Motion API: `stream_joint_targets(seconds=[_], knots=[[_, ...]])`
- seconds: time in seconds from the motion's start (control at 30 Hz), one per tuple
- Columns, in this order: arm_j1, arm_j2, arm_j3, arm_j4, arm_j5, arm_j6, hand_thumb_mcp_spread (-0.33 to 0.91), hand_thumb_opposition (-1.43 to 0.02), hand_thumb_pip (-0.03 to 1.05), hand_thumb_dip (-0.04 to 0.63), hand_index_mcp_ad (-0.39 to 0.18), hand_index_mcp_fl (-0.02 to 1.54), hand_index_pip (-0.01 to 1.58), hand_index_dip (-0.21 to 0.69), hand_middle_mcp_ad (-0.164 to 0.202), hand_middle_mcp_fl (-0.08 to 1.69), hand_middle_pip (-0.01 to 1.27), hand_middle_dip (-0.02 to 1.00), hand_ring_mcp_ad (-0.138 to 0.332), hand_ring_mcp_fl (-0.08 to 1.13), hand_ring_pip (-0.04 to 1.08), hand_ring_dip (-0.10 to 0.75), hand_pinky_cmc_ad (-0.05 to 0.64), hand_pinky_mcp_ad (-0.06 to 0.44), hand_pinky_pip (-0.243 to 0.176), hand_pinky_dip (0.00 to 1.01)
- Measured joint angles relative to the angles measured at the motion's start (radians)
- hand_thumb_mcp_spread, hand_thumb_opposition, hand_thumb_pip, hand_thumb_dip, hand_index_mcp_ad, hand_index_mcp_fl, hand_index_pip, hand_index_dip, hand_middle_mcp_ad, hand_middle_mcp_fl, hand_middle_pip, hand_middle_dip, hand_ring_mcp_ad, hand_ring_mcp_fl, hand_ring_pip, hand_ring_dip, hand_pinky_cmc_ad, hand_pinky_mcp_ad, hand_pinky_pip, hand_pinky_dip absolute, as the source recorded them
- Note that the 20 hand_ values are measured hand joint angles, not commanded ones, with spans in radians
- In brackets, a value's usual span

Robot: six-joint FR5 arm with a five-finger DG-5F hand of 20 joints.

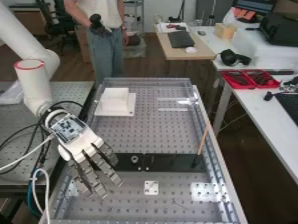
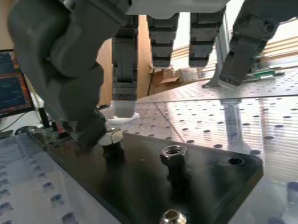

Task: Grab the larger nut and place it in the white container

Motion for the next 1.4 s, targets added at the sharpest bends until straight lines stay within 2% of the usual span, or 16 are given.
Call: stream_joint_targets(seconds=[0.67,1.07,1.4], knots=[[0.006,-0.005,-0.01,0.014,-0.002,-0.022,0.31,-0.89,0.72,0.236,-0.093,0.02,1.55,0.11,0.068,0.01,0.14,0.22,0.176,0.01,0.16,0.122,0.382,0.326,-0.105,0.62],[0.003,-0.008,-0.008,0.014,-0.006,-0.022,0.31,-0.89,0.77,0.239,-0.091,0.12,1.55,0.11,0.068,0.01,0.14,0.22,0.176,0.01,0.16,0.12,0.384,0.326,-0.105,0.62],[0.005,-0.009,-0.006,0.007,-0.008,-0.017,0.31,-0.89,0.77,0.239,-0.094,0.12,1.55,0.11,0.068,0.01,0.14,0.22,0.176,0.01,0.16,0.12,0.38,0.314,-0.105,0.62]])
